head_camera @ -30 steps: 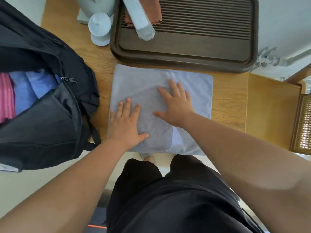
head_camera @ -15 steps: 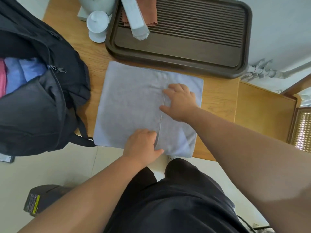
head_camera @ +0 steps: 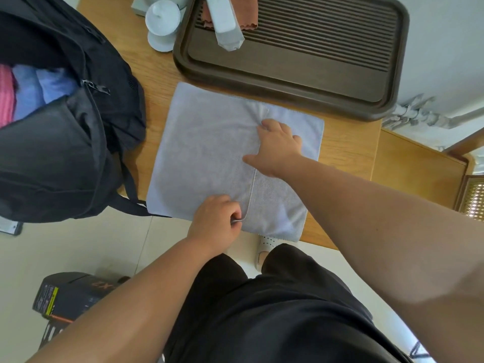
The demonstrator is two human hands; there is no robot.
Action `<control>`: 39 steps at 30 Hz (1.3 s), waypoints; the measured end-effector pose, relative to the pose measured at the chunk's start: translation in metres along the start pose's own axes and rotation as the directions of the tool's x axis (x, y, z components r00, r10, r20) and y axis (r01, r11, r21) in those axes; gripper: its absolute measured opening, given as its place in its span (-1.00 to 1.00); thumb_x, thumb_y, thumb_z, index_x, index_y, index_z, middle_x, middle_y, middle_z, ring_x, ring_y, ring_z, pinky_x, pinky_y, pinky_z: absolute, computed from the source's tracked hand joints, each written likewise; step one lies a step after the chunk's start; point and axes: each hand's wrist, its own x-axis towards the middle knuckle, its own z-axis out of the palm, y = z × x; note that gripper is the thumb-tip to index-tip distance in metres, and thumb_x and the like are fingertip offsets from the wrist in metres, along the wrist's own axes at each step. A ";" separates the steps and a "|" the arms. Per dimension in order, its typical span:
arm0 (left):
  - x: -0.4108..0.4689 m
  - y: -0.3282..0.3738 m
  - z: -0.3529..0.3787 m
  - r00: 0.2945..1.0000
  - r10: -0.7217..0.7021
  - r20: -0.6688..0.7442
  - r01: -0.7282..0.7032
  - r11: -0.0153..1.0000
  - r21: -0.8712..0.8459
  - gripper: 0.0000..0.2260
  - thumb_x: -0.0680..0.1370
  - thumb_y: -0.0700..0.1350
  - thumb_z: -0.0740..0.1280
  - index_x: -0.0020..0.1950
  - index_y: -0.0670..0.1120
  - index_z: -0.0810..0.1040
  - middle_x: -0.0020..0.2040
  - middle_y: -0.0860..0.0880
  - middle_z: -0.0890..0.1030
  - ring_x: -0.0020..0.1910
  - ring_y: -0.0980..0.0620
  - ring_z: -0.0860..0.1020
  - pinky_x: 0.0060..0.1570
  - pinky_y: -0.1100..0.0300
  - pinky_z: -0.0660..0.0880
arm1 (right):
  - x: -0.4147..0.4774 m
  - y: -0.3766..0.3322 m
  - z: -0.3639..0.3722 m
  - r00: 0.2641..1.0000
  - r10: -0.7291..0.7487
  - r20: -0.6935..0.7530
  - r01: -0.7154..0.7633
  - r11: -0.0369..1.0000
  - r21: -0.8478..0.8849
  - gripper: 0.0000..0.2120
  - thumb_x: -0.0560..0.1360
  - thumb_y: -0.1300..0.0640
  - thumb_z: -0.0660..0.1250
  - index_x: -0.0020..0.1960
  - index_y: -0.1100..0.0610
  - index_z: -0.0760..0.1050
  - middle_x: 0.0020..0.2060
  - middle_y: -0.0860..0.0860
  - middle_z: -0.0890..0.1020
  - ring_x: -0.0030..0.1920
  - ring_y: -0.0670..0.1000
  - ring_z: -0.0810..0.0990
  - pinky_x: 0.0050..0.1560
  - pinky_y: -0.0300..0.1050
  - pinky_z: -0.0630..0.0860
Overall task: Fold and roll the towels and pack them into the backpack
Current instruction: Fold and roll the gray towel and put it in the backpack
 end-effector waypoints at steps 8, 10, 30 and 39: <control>0.002 -0.002 -0.019 0.995 -0.010 0.096 0.019 0.996 -0.090 -0.87 0.53 -0.15 0.38 -0.21 -0.07 0.51 -0.23 0.06 0.50 -0.20 0.04 0.45 -0.18 0.09 0.49 | -0.003 -0.007 -0.009 1.000 0.001 -0.023 0.000 0.999 0.049 -0.42 0.51 -0.14 0.30 0.44 0.10 0.37 0.47 -0.04 0.29 0.38 0.10 0.34 0.35 0.13 0.28; -0.003 -0.001 -0.028 0.995 -0.038 0.096 0.047 0.994 -0.100 -0.88 0.52 -0.16 0.37 -0.21 -0.07 0.50 -0.25 0.04 0.51 -0.23 0.04 0.47 -0.22 0.06 0.49 | -0.007 -0.008 -0.016 0.999 -0.016 -0.031 0.018 0.997 0.069 -0.40 0.50 -0.14 0.32 0.46 0.10 0.35 0.48 -0.05 0.29 0.37 0.10 0.35 0.34 0.12 0.29; -0.025 0.117 -0.033 0.997 -0.078 0.002 0.077 0.972 -0.223 -0.87 0.45 -0.20 0.40 -0.26 -0.03 0.50 -0.34 0.04 0.53 -0.31 0.05 0.50 -0.26 0.07 0.50 | -0.069 0.093 -0.079 0.971 -0.137 -0.195 0.191 0.937 0.293 -0.36 0.51 -0.08 0.39 0.51 0.12 0.34 0.49 -0.07 0.29 0.29 -0.05 0.46 0.23 -0.14 0.49; 0.011 0.118 0.050 0.986 -0.132 0.106 0.125 0.990 0.068 -0.86 0.59 -0.08 0.30 -0.17 -0.02 0.46 -0.25 0.05 0.51 -0.23 0.02 0.50 -0.25 0.13 0.48 | -0.040 0.126 -0.023 0.998 -0.062 0.029 0.057 0.989 0.135 -0.32 0.49 -0.11 0.39 0.52 0.11 0.30 0.54 -0.04 0.21 0.39 0.07 0.40 0.28 -0.02 0.46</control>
